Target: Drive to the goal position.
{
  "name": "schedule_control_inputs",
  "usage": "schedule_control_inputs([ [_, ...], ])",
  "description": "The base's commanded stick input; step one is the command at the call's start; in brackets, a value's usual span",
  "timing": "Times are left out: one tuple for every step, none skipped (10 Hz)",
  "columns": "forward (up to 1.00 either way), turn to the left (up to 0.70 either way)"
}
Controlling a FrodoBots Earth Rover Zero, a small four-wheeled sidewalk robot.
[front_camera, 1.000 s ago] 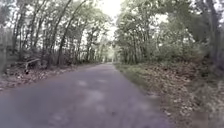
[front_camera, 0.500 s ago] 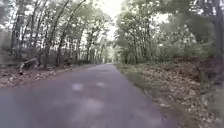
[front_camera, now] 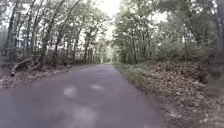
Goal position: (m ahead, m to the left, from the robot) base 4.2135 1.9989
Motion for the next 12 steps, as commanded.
schedule_control_inputs([
  [0.70,0.00],
  [0.70,0.00],
  [0.70,0.00],
  [0.70,0.00],
  [0.70,0.00],
  [0.70,0.00],
  [0.70,0.00],
  [0.70,0.00],
  [0.70,0.00],
  [0.70,0.00],
  [0.70,0.00],
  [0.70,0.00],
])
